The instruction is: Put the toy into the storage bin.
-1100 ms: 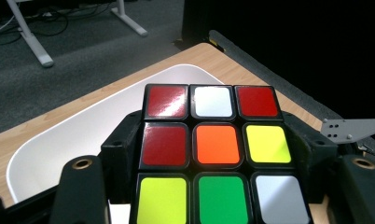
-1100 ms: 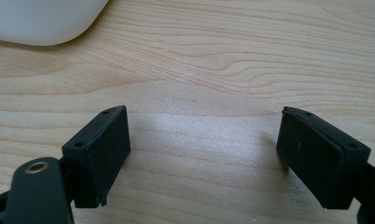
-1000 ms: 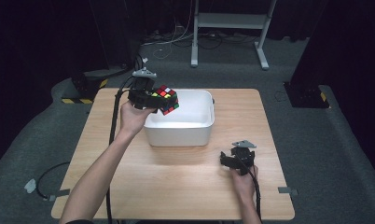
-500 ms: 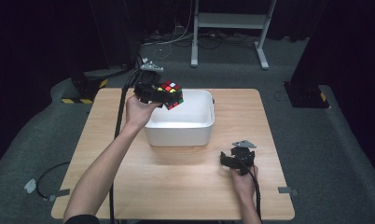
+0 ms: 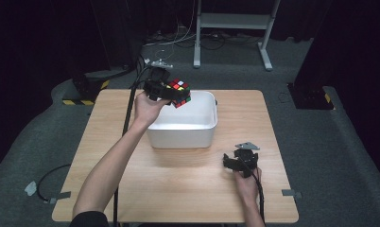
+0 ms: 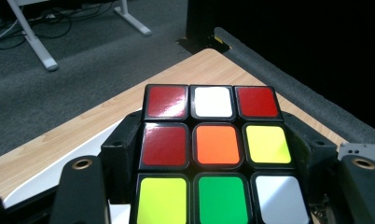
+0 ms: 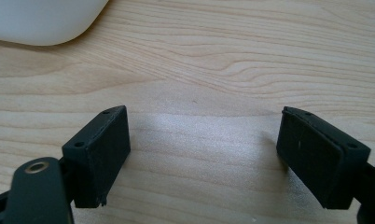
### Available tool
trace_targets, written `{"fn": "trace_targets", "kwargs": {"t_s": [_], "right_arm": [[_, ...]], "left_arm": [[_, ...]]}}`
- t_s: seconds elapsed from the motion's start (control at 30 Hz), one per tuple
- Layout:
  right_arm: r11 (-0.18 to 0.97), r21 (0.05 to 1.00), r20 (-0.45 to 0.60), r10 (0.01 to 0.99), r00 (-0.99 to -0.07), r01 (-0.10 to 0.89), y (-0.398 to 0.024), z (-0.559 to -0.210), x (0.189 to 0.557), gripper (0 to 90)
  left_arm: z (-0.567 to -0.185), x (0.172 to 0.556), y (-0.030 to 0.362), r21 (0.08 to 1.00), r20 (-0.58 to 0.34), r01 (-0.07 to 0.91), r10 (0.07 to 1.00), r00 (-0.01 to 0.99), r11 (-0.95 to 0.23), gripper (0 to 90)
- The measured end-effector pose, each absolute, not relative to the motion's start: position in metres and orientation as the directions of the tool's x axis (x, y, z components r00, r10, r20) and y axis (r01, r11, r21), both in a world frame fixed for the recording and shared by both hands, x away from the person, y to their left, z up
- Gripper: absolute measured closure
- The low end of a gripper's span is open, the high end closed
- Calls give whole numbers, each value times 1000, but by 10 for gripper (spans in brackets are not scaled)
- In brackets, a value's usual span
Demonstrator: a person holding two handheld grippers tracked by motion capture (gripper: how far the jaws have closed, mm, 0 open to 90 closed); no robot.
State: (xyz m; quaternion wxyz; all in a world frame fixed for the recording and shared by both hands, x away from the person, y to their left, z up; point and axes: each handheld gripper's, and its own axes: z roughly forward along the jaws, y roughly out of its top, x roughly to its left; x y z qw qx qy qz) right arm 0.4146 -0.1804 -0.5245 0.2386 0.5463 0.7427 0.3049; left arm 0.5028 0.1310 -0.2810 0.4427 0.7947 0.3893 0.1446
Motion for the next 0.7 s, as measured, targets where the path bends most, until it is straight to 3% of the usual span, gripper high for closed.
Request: {"fn": "trace_targets", "kwargs": {"t_s": [0.7], "right_arm": [[220,715,-19,955,-297,664,-179,-525,414,175]], "left_arm": [[-292,527,115,802,-94,507,772,628,-315,329]]}}
